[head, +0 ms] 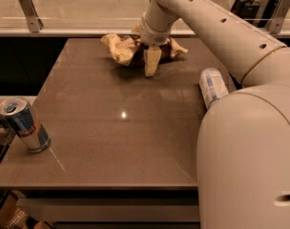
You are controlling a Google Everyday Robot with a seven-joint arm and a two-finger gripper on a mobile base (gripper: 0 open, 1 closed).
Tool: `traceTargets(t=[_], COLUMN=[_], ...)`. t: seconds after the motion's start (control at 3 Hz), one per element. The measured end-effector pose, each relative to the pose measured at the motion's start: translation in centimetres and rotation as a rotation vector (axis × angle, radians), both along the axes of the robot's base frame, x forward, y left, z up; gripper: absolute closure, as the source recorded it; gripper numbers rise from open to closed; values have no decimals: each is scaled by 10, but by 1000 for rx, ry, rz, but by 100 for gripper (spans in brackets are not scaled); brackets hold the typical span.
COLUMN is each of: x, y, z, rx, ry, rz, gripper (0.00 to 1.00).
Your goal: Move brown chip bag near redbull can
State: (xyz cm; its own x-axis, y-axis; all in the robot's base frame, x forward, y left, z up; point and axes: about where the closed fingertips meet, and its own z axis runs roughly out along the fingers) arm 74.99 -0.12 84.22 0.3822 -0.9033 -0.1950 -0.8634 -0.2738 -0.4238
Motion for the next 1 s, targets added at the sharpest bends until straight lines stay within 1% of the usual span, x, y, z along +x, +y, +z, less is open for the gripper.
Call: traceTargets(t=[1.0], x=[0], y=[4], z=[-9], rx=[-3], ry=[12], rz=[6], gripper=[85])
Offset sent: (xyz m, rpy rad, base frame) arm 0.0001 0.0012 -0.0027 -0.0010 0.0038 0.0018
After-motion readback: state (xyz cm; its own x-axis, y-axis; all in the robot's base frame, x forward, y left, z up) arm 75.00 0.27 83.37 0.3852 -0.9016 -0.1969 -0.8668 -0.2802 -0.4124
